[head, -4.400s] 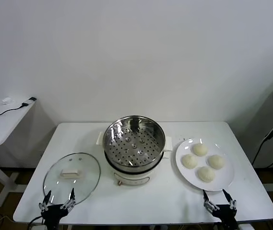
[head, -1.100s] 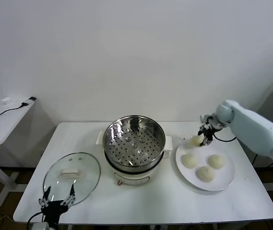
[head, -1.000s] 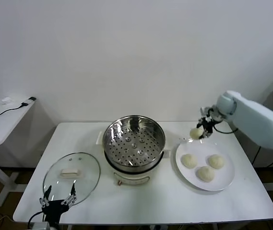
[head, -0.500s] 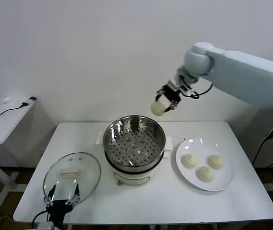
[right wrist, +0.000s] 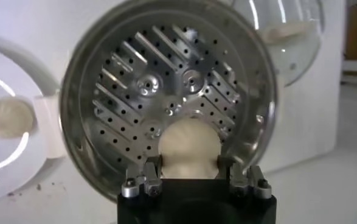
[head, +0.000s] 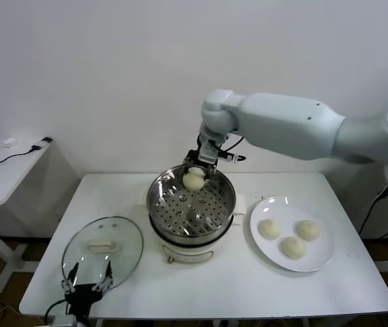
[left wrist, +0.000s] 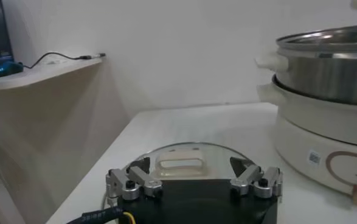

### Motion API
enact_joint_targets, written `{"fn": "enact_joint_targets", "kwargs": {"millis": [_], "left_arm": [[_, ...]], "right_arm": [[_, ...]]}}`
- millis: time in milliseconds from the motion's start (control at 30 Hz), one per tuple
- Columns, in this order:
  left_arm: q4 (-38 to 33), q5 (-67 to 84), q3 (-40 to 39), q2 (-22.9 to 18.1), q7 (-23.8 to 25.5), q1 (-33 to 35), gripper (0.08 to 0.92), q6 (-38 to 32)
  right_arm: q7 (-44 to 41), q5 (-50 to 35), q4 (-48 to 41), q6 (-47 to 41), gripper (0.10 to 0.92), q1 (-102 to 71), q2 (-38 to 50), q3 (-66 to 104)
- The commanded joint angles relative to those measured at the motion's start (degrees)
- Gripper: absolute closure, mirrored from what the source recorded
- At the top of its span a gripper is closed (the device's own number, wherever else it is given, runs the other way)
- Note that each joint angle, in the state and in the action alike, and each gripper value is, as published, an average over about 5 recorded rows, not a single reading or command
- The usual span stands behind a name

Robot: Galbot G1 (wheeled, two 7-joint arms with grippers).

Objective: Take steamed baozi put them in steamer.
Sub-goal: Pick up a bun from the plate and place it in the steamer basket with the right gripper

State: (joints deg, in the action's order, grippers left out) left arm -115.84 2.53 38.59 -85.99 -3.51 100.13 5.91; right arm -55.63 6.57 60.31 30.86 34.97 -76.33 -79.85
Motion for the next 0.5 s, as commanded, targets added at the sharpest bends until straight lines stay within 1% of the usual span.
{"fn": "enact_joint_targets", "kwargs": {"millis": [33, 367, 400, 500], "left_arm": [[0.21, -0.08, 0.03, 0.14, -0.04, -0.09, 0.177, -0.08], [0.72, -0.07, -0.06, 0.33, -0.49, -0.20, 0.177, -0.48], [0.71, -0.07, -0.06, 0.31, -0.58, -0.19, 0.177, -0.51], [0.63, -0.11, -0.08, 0.22, -0.76, -0.09, 0.177, -0.57]], "right_arm": [[2.17, 7.60, -11.35, 6.03, 0.414, -7.42, -5.34, -0.42], [5.57, 8.74, -19.26, 7.23, 0.414, -10.54, -8.28, 1.27], [5.97, 8.64, -19.82, 7.42, 0.406, -10.63, -8.54, 1.47], [7.04, 7.29, -20.07, 7.97, 0.348, -10.28, -8.90, 1.72]]}}
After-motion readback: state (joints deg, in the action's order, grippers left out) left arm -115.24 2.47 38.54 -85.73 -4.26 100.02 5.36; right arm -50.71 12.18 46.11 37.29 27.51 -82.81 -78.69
